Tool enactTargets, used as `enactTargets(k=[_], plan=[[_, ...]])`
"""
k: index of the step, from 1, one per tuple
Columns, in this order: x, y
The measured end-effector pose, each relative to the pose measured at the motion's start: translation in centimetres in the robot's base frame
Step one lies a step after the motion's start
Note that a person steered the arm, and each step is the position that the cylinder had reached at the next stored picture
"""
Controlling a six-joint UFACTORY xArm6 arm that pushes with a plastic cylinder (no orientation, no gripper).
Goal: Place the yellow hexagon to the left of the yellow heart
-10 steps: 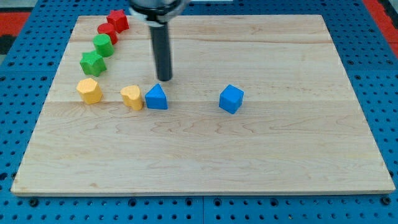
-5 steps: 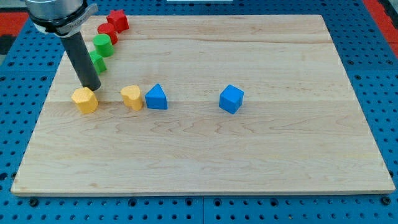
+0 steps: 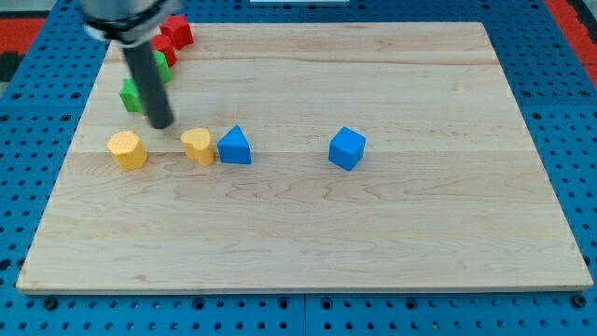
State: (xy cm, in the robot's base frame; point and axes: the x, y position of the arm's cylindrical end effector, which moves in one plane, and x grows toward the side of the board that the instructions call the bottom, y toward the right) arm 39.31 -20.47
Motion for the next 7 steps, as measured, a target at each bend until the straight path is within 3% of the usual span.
enactTargets(k=[1,2,3,4,5,7], plan=[[-0.2,-5.9],[4.1,-8.1],[10.8,-6.3],[11.8,-4.2],[9.8,-0.1],[8.2,0.8]])
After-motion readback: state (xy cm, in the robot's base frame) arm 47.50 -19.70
